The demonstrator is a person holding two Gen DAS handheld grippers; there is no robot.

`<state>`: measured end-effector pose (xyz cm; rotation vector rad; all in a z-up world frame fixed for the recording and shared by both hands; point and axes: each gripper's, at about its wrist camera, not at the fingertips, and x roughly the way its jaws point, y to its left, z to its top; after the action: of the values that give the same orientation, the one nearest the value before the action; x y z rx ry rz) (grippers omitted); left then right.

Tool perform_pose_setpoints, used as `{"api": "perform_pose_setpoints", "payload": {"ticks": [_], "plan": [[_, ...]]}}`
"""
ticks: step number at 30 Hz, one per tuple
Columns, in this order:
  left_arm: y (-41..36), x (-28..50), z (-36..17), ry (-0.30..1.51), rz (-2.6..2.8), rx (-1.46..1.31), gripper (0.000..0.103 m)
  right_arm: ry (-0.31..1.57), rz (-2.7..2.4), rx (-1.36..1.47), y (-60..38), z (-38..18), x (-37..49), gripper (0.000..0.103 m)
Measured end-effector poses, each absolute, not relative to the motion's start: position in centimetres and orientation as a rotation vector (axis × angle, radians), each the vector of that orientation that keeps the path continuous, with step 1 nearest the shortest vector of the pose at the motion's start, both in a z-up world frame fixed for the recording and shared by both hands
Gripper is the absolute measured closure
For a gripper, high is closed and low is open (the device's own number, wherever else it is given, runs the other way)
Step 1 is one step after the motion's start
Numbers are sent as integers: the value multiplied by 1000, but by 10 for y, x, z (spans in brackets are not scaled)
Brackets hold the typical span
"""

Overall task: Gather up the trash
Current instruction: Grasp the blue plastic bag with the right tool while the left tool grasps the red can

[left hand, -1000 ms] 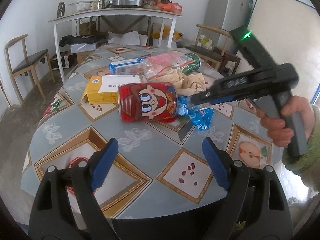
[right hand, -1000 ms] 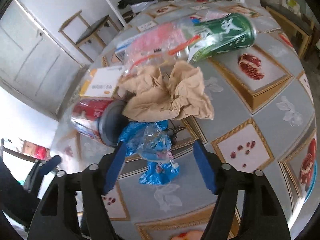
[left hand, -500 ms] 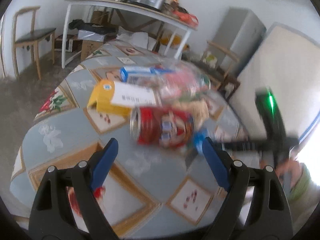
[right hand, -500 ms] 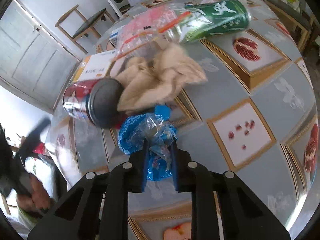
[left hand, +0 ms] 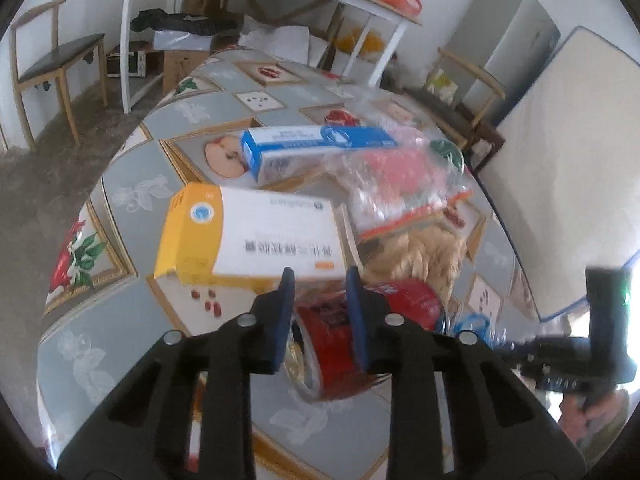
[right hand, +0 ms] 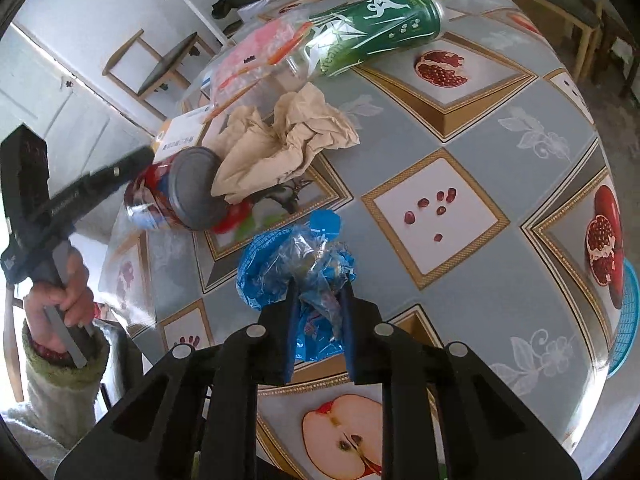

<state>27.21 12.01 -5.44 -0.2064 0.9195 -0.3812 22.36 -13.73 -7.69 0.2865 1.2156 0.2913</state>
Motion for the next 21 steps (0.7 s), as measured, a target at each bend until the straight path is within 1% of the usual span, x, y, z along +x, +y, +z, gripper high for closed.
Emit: {"api": "perform_pose_setpoints", "payload": {"ticks": [7, 8, 9, 10, 11, 13, 15, 21], "plan": [[114, 222, -51, 969, -489, -165, 81, 1212, 302, 286, -135, -75, 225, 84], [113, 214, -51, 979, -527, -176, 79, 1211, 302, 286, -135, -75, 226, 84], [112, 209, -51, 986, -553, -180, 77, 1210, 303, 288, -135, -75, 225, 84], [111, 203, -50, 986, -571, -179, 65, 1210, 304, 290, -135, -75, 225, 84], [109, 198, -47, 977, -577, -172, 48, 1210, 303, 291, -136, -75, 225, 84], [102, 187, -40, 926, -591, -140, 33, 1212, 300, 293, -136, -76, 224, 84], [91, 183, -40, 928, -628, -115, 31, 1213, 301, 301, -136, -77, 223, 84], [62, 180, -63, 1066, -720, -162, 30, 1209, 287, 294, -135, -77, 219, 84]]}}
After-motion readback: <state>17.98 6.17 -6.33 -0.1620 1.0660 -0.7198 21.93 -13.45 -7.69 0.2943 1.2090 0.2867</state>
